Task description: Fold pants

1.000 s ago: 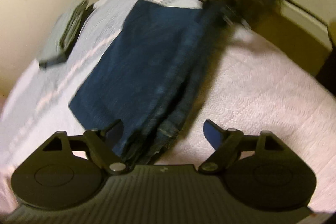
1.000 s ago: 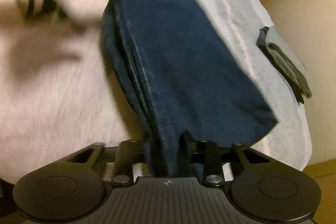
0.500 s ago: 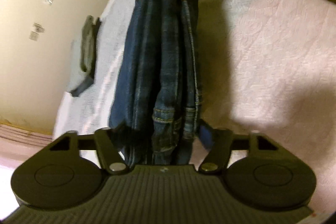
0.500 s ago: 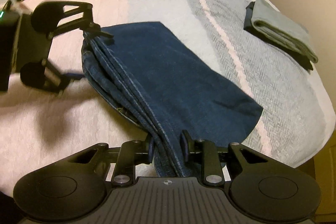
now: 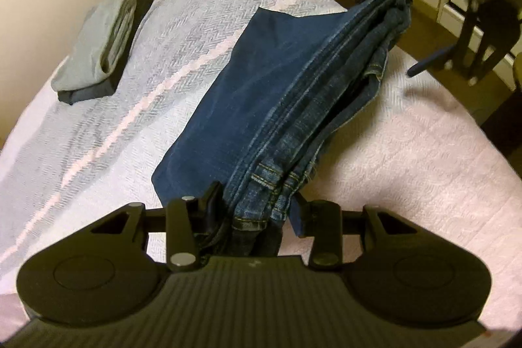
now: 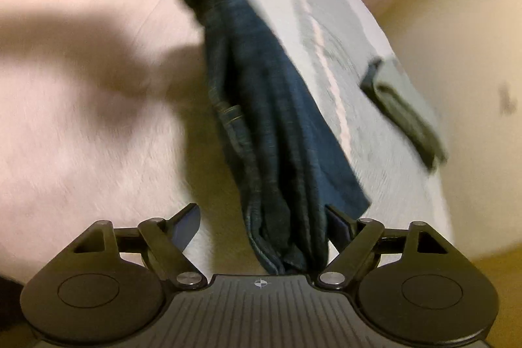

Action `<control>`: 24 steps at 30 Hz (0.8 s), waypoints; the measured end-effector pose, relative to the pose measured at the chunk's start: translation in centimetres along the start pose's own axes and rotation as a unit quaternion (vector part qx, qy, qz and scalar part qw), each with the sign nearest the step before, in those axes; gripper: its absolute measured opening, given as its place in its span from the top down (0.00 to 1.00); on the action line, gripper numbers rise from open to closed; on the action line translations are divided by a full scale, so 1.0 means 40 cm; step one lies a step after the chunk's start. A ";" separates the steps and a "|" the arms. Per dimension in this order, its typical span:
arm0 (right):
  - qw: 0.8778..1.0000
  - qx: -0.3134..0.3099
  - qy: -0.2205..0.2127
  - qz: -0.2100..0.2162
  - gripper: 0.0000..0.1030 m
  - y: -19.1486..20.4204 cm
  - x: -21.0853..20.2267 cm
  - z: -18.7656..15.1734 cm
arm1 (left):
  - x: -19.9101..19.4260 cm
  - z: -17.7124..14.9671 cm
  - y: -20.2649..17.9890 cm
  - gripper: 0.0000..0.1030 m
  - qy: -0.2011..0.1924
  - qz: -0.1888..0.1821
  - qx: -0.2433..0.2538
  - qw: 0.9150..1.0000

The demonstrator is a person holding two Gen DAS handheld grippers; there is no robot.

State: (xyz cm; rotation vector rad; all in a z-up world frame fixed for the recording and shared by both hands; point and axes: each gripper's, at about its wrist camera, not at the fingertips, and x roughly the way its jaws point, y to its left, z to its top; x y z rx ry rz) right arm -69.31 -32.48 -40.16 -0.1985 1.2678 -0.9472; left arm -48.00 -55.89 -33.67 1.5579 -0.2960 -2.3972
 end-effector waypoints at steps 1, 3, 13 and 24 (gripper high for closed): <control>1.000 -0.022 0.001 -0.012 0.24 0.008 0.010 0.000 | 0.000 0.001 0.006 0.64 0.001 -0.003 -0.001 1.000; 0.998 -0.048 0.002 -0.028 0.38 0.011 0.018 -0.003 | -0.001 -0.002 0.012 0.64 0.001 -0.010 -0.013 1.000; 0.999 -0.048 0.022 0.006 0.78 -0.109 -0.088 0.037 | -0.068 0.009 -0.023 0.65 0.008 -0.009 -0.026 1.000; 0.991 -0.061 0.062 0.099 0.79 -0.179 -0.250 0.094 | -0.184 0.018 -0.079 0.65 0.038 -0.059 -0.054 0.996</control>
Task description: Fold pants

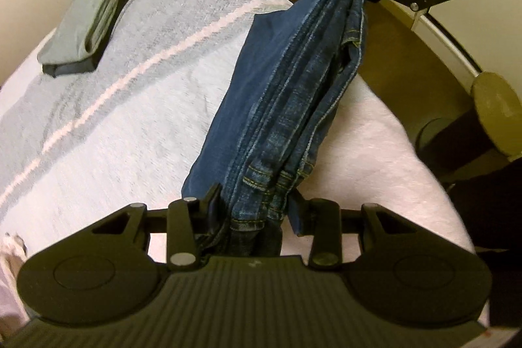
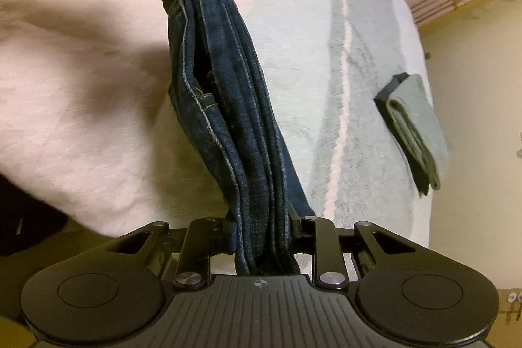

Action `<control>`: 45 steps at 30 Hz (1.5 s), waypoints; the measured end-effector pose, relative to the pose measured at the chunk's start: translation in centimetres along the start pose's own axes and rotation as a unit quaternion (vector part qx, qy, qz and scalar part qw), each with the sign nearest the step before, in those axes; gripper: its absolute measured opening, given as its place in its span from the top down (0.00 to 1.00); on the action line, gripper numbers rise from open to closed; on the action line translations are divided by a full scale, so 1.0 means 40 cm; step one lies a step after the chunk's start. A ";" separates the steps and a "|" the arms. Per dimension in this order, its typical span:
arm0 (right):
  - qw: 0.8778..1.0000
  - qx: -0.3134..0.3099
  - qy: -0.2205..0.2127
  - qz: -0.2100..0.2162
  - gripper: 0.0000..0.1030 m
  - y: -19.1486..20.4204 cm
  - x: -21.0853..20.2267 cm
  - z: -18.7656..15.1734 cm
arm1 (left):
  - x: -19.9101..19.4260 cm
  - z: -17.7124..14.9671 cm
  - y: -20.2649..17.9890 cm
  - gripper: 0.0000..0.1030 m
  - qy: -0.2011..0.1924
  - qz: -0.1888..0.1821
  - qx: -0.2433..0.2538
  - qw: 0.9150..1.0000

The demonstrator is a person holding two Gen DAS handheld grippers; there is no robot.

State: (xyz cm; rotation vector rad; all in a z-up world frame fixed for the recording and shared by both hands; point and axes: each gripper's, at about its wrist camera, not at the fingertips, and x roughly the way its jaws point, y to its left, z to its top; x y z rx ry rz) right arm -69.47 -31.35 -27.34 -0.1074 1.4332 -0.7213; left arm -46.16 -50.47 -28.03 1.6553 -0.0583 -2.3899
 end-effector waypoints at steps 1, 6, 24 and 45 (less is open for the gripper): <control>1.000 0.001 0.001 0.004 0.79 -0.006 -0.003 0.002 | -0.009 -0.002 -0.002 0.65 0.001 -0.002 -0.004 1.000; 1.000 -0.016 0.003 0.012 0.79 0.002 -0.037 0.023 | -0.063 -0.011 -0.014 0.65 0.002 -0.003 -0.012 1.000; 0.999 -0.032 -0.010 -0.003 0.79 -0.007 -0.147 0.040 | -0.201 -0.007 -0.055 0.65 -0.013 0.023 -0.012 1.000; 0.985 -0.130 -0.108 -0.044 0.80 -0.995 0.183 0.020 | -0.043 0.578 0.628 0.66 -0.036 0.116 -0.111 0.986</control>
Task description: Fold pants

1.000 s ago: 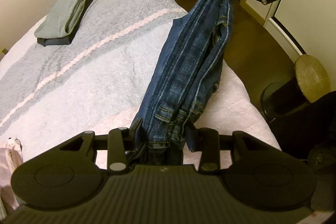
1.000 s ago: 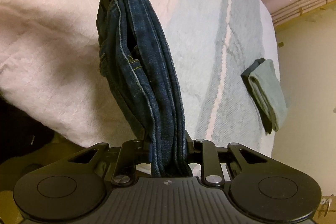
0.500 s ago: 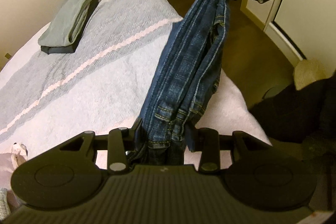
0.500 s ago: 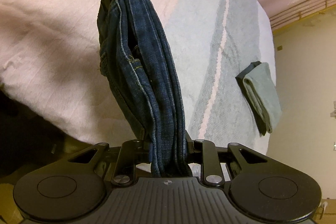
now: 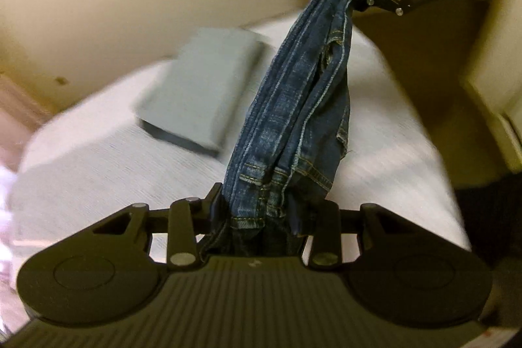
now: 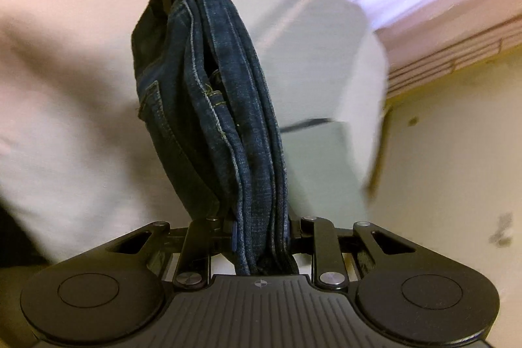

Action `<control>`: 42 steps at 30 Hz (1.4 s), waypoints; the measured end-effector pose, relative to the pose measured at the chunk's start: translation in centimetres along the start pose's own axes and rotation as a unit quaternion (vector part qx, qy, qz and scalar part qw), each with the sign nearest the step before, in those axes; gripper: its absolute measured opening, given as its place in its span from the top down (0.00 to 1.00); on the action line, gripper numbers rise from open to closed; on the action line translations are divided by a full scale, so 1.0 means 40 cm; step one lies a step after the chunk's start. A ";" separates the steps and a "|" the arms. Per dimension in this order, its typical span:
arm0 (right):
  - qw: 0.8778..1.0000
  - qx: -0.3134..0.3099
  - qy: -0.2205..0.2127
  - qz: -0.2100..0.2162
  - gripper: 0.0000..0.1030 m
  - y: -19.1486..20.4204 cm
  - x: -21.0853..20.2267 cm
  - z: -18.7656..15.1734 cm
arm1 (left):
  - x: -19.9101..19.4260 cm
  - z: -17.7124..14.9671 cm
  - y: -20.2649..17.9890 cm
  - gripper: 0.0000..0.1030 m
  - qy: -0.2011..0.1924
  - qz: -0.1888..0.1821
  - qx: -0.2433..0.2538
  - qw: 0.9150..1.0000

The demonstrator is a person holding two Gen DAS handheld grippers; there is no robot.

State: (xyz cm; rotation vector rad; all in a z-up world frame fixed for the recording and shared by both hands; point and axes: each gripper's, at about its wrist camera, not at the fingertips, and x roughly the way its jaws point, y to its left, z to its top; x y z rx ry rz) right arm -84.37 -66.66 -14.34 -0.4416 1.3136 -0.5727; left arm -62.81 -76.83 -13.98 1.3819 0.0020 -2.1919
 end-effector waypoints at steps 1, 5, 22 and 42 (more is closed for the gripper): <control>1.000 -0.006 -0.009 -0.020 0.80 -0.085 0.047 -0.023 | 0.043 0.066 0.050 0.66 -0.005 0.028 -0.004 1.000; 0.993 -0.016 -0.043 -0.105 0.79 -0.318 0.226 -0.107 | 0.203 0.250 0.187 0.66 -0.035 0.142 0.000 0.989; 0.992 0.033 -0.063 -0.106 0.77 -0.160 0.711 -0.410 | 0.831 0.190 -0.029 0.67 -0.014 0.197 0.065 0.978; 0.992 0.019 -0.048 -0.113 0.75 -0.110 0.732 -0.400 | 0.845 0.142 -0.051 0.64 -0.001 0.189 0.090 0.978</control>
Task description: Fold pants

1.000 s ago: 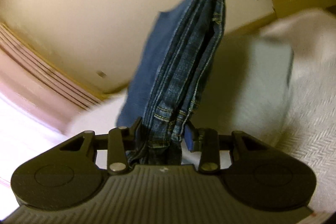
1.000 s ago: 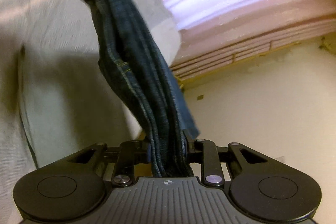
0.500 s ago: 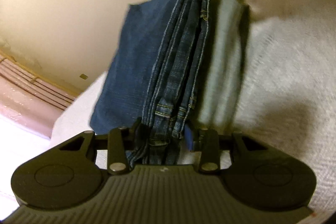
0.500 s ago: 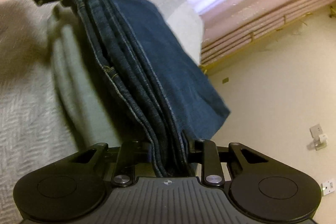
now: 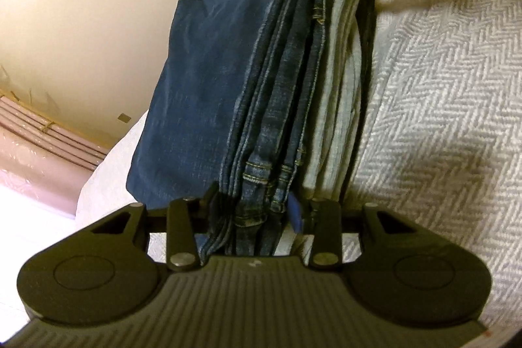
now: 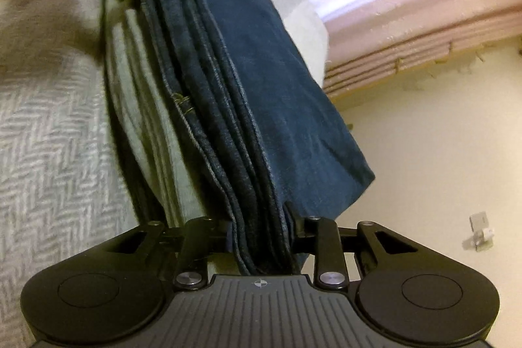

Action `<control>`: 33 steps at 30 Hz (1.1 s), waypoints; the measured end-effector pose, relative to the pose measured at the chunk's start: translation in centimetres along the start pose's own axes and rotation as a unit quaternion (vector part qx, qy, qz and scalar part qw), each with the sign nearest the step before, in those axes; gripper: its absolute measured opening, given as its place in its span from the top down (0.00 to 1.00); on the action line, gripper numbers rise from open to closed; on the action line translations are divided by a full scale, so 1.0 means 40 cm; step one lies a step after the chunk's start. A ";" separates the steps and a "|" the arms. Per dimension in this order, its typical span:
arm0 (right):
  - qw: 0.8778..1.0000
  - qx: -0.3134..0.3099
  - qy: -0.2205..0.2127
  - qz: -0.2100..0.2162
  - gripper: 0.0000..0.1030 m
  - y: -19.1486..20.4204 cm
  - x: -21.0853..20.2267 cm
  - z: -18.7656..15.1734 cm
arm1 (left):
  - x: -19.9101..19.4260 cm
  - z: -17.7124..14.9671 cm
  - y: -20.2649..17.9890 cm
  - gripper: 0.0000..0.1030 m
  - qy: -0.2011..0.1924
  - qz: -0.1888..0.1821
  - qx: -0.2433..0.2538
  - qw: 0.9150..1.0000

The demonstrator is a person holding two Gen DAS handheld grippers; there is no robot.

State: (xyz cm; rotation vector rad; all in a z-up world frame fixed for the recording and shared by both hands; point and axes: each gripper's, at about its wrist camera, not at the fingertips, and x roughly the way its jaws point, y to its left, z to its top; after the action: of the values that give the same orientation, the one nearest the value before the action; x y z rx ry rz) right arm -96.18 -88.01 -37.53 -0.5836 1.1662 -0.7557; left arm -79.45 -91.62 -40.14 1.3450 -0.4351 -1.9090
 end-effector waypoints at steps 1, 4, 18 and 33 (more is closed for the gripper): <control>1.000 0.023 0.000 0.007 0.75 -0.013 -0.004 0.004 | -0.002 0.002 0.008 0.65 0.000 0.002 0.008 1.000; 0.999 0.049 -0.001 0.003 0.75 -0.006 0.002 0.020 | 0.000 0.003 0.026 0.65 -0.001 0.034 0.047 0.998; 0.997 0.050 0.052 0.002 0.50 -0.043 -0.006 0.019 | -0.058 -0.007 0.054 0.58 0.052 0.007 -0.104 0.993; 0.784 0.606 0.086 0.106 0.25 -0.214 -0.472 0.110 | -0.529 0.014 0.184 0.01 0.046 -0.036 -0.534 0.843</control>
State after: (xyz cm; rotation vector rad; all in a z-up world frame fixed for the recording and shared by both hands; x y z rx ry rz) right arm -97.72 -78.52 -18.66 0.7064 0.6576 -1.1823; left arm -73.61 -81.03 -21.28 0.6642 0.6813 -1.6576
